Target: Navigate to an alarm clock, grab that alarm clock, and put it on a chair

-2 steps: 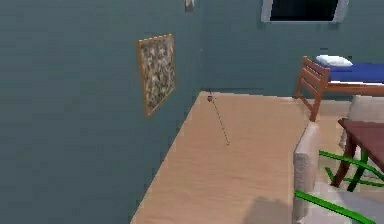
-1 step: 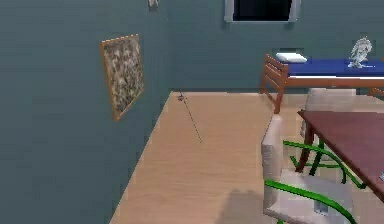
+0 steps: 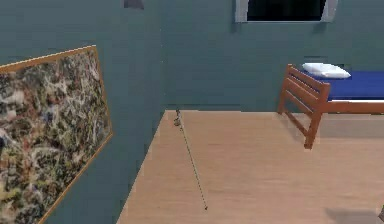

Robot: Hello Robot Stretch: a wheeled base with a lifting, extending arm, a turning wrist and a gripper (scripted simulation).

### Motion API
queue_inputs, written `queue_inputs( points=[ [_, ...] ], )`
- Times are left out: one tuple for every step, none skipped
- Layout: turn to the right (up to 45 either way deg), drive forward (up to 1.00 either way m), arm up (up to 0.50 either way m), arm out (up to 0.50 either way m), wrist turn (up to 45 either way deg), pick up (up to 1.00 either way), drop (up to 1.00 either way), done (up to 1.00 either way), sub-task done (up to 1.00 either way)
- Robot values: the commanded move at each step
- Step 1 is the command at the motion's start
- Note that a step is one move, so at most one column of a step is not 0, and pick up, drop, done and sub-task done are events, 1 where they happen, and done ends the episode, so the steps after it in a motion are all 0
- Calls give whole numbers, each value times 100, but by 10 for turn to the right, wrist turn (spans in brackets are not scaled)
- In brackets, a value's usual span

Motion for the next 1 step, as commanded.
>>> queue_inputs(
  points=[
    [60, 0, 0, 0, 0, 0, 0, 0, 0]
  ],
)
